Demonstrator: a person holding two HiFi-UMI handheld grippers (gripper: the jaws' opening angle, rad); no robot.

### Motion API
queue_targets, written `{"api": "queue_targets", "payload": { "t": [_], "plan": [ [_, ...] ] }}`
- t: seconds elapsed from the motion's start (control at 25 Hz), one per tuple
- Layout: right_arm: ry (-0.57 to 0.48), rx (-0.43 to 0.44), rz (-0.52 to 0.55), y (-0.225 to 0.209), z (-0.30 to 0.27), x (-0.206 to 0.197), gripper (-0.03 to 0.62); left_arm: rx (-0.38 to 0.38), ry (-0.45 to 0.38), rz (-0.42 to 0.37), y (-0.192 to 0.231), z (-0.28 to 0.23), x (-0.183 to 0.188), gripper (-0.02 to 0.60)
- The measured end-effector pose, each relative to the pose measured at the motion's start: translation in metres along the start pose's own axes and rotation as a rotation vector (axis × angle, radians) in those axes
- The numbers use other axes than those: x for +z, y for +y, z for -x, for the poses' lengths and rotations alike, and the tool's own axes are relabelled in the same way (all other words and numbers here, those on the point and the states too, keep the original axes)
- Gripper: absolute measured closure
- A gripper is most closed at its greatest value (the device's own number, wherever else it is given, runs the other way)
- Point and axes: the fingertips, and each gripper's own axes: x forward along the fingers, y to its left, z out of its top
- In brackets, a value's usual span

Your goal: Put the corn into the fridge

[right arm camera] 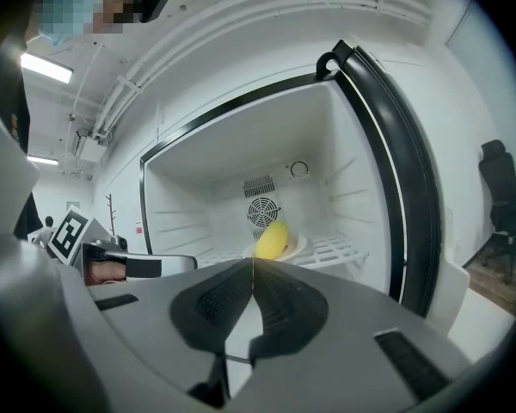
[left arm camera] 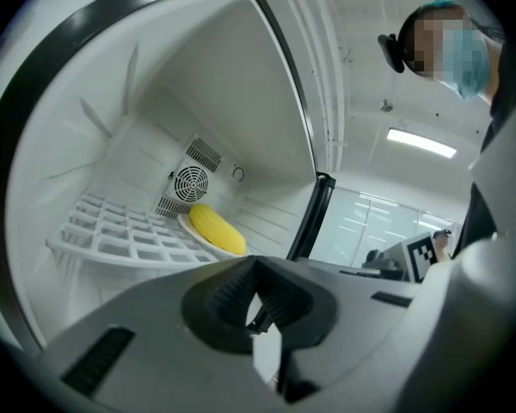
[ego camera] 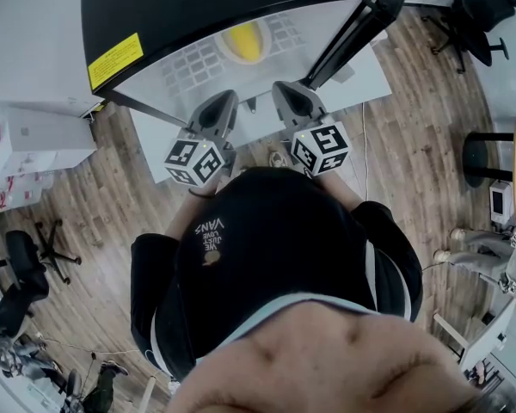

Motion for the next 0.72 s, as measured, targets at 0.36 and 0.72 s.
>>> {"api": "queue_targets", "payload": {
  "t": [0.36,0.72],
  "plan": [
    [-0.001,-0.018,0.008,0.013,0.009,-0.004,0.581,-0.022,0.009,-0.016,-0.006,0.014,-0.004,0.563],
    [-0.010,-0.053,0.008,0.027,0.018,-0.009,0.581,-0.049,0.011,-0.017,-0.007,0.031,-0.007,0.563]
  ]
}}
